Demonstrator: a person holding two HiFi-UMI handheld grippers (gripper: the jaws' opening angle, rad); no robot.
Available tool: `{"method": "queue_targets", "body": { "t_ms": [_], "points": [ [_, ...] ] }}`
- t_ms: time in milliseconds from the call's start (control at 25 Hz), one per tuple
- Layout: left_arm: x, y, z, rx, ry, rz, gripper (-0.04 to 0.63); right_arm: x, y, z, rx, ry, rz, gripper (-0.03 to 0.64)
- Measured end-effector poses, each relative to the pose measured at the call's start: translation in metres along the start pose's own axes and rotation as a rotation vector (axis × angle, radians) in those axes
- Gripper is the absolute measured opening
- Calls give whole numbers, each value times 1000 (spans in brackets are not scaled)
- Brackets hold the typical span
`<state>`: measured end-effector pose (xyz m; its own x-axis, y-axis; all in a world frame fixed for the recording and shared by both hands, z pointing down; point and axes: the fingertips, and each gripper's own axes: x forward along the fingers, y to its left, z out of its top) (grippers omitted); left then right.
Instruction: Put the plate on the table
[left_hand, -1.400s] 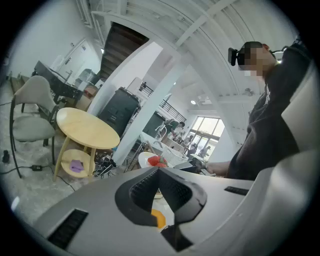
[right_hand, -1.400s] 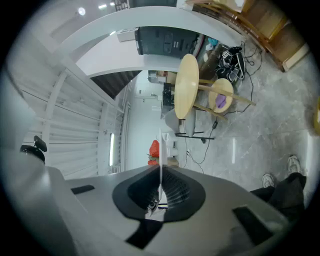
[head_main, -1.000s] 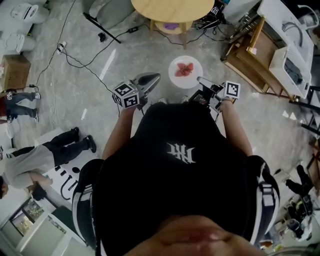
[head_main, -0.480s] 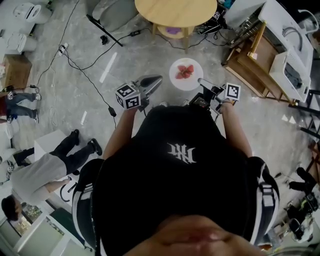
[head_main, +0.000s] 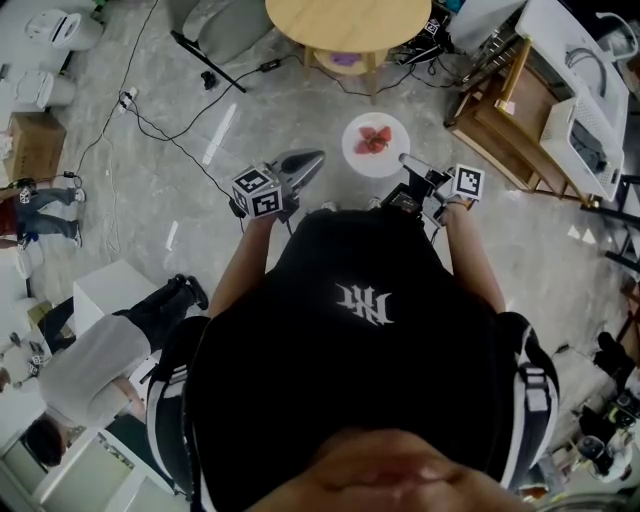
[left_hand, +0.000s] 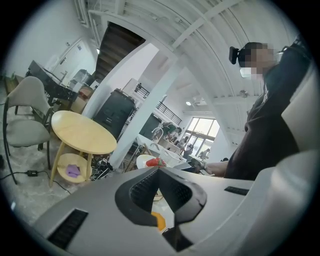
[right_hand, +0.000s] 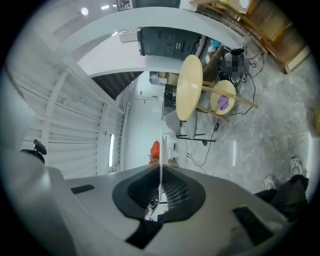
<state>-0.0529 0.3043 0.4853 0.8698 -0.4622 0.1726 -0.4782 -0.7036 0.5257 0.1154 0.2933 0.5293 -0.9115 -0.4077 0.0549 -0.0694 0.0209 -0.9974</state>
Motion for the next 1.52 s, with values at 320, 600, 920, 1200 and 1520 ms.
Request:
{"method": "queue_targets", "body": {
  "t_ms": [320, 600, 920, 1200, 1520],
  "points": [
    [15, -10, -2, -16, -7, 6, 2, -9, 3, 11, -1, 4, 18, 12],
    [14, -9, -5, -27, -3, 15, 2, -7, 1, 14, 6, -16, 31, 12],
    [17, -14, -11, -35, 22, 9, 2, -10, 3, 9, 10, -26, 48, 12],
    [33, -14, -15, -57, 43, 58, 2, -36, -6, 26, 9, -54, 51, 14],
    [54, -28, -24, -90, 59, 106, 2, -58, -23, 45, 12, -45, 33, 14]
  ]
}}
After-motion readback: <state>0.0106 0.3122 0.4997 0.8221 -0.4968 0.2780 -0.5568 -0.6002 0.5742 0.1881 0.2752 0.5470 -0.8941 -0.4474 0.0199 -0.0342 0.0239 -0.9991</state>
